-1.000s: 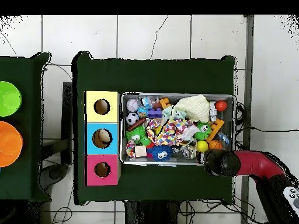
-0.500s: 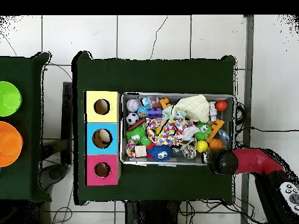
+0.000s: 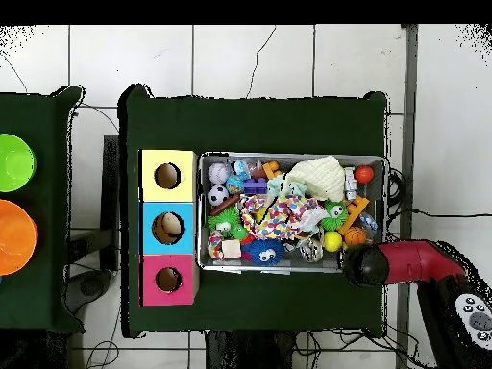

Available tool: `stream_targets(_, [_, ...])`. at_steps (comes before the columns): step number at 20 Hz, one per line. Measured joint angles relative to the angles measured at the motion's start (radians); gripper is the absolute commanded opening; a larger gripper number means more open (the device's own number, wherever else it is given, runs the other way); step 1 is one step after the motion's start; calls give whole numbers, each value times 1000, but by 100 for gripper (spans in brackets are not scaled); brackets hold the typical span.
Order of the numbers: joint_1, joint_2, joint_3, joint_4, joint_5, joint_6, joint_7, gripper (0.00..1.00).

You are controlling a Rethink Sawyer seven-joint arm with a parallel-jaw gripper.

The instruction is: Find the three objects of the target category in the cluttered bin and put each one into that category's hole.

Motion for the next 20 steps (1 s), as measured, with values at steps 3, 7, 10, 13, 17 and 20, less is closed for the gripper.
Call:
stream_targets(3, [3,0,-3,-1,1,0,0,0])
stream_targets(7, [1,-2,-6,-1,22,2,0,0])
stream_targets(10, [-2,-18,-7,7,55,20,0,0])
stream_targets(13, [-6,-52,-7,29,103,53,0,0])
stream_targets(17, [-20,-147,7,81,220,143,0,0])
stream_targets(20, [-33,-198,26,106,275,178,0,0])
